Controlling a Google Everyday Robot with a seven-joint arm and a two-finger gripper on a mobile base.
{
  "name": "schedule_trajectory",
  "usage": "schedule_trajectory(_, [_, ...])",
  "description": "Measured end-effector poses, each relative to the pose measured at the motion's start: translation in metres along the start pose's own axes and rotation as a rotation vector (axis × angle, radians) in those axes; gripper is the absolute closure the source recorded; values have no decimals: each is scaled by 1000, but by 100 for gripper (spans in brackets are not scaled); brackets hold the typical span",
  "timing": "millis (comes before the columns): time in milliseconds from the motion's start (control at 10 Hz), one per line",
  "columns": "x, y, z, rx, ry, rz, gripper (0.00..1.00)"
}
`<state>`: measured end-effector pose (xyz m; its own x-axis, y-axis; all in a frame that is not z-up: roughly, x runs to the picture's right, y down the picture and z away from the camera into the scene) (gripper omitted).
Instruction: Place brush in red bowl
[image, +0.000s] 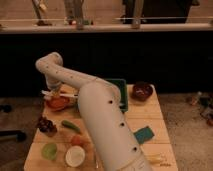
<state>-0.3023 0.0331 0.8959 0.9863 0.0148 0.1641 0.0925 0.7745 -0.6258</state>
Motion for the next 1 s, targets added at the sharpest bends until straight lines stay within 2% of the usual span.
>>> schedule_trajectory(1000, [-28, 8, 11, -17, 36, -30, 100])
